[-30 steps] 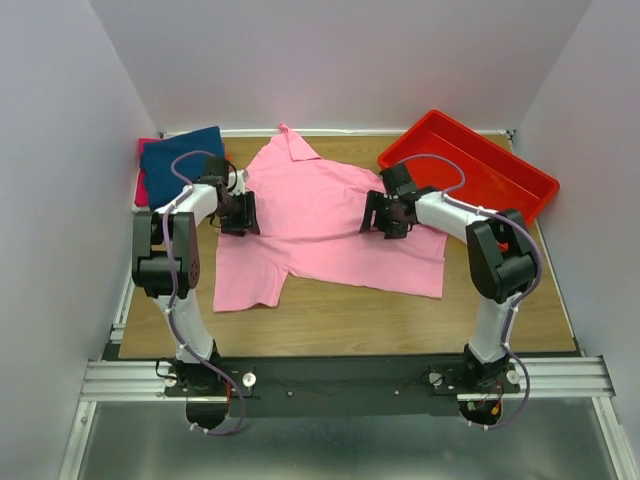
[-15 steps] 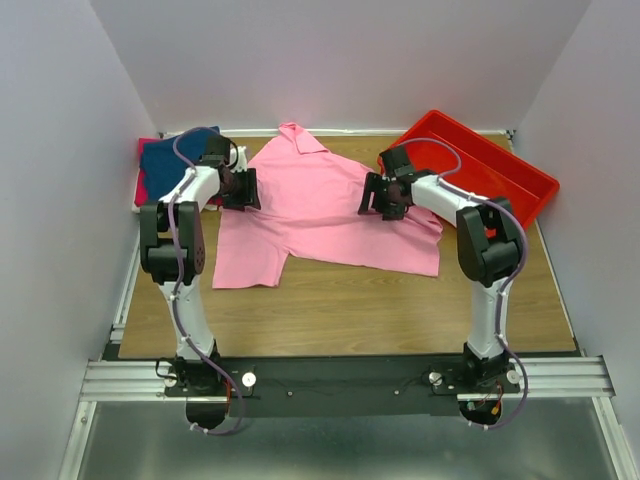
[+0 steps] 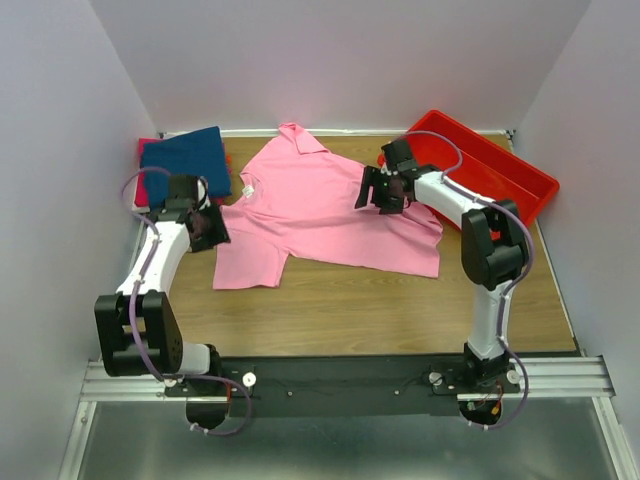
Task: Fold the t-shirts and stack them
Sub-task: Fold the tshirt
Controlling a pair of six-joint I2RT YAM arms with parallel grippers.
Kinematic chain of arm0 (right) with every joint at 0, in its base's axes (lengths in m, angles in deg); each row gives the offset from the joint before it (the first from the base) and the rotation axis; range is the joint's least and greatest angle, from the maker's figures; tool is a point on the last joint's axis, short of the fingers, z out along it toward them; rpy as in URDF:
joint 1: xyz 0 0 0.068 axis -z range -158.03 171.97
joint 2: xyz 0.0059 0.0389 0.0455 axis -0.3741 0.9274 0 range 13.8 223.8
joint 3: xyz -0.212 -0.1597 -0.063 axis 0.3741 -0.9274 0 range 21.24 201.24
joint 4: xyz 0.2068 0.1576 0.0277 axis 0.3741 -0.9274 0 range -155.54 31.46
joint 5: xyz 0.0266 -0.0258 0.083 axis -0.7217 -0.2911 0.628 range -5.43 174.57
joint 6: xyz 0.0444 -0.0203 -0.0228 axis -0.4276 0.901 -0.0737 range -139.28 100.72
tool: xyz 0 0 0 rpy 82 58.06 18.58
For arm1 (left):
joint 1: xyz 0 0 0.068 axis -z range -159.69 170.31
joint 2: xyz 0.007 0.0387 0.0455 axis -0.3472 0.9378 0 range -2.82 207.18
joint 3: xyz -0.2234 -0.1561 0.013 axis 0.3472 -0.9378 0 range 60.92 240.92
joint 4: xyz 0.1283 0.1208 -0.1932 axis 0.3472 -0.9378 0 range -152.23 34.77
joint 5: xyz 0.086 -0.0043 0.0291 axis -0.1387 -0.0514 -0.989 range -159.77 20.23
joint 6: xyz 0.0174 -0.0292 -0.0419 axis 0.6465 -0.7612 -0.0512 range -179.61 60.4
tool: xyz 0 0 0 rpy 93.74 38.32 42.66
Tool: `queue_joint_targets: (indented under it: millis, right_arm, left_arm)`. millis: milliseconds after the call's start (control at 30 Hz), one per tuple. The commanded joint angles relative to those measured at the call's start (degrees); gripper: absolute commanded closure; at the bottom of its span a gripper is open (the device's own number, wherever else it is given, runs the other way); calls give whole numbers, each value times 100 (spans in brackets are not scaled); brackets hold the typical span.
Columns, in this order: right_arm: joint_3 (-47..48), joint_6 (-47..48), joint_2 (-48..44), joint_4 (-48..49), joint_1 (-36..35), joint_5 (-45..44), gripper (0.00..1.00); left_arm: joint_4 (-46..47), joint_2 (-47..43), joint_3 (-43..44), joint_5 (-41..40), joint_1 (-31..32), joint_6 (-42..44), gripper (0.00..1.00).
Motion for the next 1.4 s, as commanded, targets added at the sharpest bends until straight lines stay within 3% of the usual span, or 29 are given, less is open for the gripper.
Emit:
queue_joint_targets:
  millis: [0,500,833,1367]
  right_arm:
    - [-92,67,-428,-116,9,363,18]
    - [-672,164,-982,-108,18,504,18]
    - [-848,190,-1132,-108,18,495,18]
    - [-980,138,-1307,-108,18,469,18]
  left_arm:
    - [-330,-409,-913,-250,-539,-759,47]
    - [47,-533,-1819,-628,-611,-1700,62]
    - [145,-330,-1732,-1146,-637,-1692,63]
    - [206,-14,-1802,-1059,-655,-1604,63]
